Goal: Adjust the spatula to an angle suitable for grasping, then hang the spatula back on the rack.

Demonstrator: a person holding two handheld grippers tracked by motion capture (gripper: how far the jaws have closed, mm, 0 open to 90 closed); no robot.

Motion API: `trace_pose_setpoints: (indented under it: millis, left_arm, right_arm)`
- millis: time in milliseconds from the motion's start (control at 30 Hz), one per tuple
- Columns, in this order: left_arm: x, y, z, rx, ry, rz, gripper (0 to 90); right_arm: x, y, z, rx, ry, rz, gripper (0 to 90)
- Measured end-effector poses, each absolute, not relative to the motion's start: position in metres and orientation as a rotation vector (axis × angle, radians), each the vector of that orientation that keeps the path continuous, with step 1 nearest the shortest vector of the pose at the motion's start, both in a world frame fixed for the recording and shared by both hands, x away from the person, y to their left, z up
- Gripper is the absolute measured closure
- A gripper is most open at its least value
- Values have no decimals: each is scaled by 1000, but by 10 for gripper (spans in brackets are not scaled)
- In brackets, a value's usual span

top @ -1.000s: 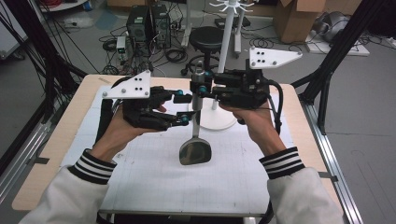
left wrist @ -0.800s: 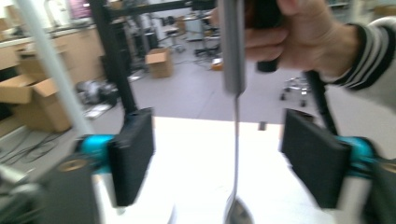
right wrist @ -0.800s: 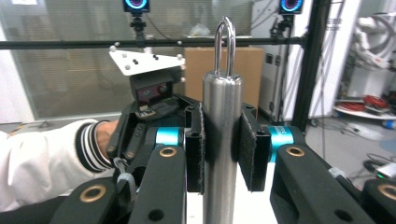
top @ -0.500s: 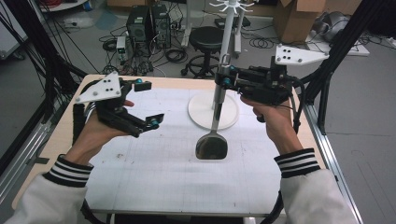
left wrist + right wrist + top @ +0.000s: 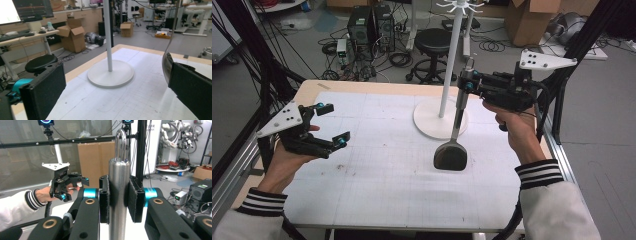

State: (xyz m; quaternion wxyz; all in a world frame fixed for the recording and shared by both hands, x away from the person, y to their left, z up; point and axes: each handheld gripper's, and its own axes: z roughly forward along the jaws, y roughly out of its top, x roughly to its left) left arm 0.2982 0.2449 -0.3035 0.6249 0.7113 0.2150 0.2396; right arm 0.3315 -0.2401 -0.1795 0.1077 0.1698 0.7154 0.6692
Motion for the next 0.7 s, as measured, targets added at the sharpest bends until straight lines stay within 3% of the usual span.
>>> trace_pose_setpoints:
  millis: [700]
  left_arm:
    - [296,253,-321,1609,525,563,17]
  right_arm:
    - [341,-240,-178,536,2111,1929,748]
